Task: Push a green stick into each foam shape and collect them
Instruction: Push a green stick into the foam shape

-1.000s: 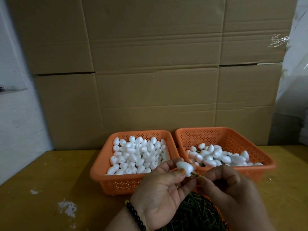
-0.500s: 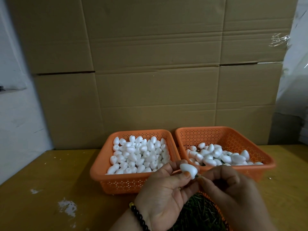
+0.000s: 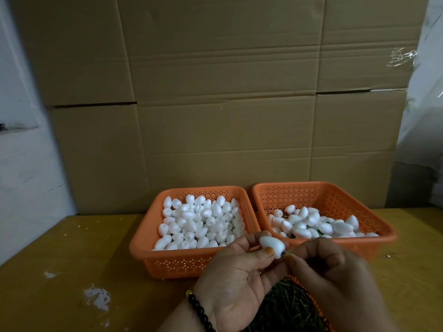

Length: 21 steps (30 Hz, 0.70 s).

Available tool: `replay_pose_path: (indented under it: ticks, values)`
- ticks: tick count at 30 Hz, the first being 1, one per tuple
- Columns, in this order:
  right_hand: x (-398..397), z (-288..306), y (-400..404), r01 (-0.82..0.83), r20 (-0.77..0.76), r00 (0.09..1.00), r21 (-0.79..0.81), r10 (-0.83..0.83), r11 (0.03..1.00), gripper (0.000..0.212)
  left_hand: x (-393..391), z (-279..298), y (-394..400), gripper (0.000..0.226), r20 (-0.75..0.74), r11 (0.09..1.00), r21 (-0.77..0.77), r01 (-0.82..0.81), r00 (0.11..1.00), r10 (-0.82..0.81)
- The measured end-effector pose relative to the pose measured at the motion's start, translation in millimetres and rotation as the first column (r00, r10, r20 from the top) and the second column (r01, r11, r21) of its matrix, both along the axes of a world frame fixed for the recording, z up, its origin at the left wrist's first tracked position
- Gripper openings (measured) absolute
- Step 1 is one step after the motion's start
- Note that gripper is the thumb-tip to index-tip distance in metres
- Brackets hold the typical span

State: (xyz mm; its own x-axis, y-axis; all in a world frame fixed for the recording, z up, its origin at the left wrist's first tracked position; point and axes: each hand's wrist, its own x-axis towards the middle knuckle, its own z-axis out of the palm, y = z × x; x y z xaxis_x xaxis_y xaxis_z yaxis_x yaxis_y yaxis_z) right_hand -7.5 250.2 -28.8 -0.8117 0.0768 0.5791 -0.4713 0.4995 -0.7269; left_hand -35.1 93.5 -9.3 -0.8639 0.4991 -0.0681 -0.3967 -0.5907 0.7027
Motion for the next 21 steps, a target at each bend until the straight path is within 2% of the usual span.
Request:
replay_pose_path:
  ticks: [10, 17, 21]
  values:
    - [-1.7, -1.3, -0.5, 0.011, 0.014, 1.000, -0.020, -0.010, 1.000, 0.016, -1.5, -1.6, -0.4, 0.039, 0.002, 1.000, -0.003, 0.010, 1.000, -0.010]
    - [-1.5, -2.5, 0.8, 0.028, 0.038, 0.999, -0.009, -0.027, 1.000, 0.025, -1.5, -3.1, -0.2, 0.038, 0.004, 1.000, -0.005, -0.011, 1.000, 0.011]
    - [-1.7, -1.0, -1.1, -0.025, 0.053, 0.998, -0.068, 0.029, 0.997, 0.021, -3.1, -4.6, -1.9, 0.037, -0.002, 1.000, 0.001, -0.004, 1.000, 0.004]
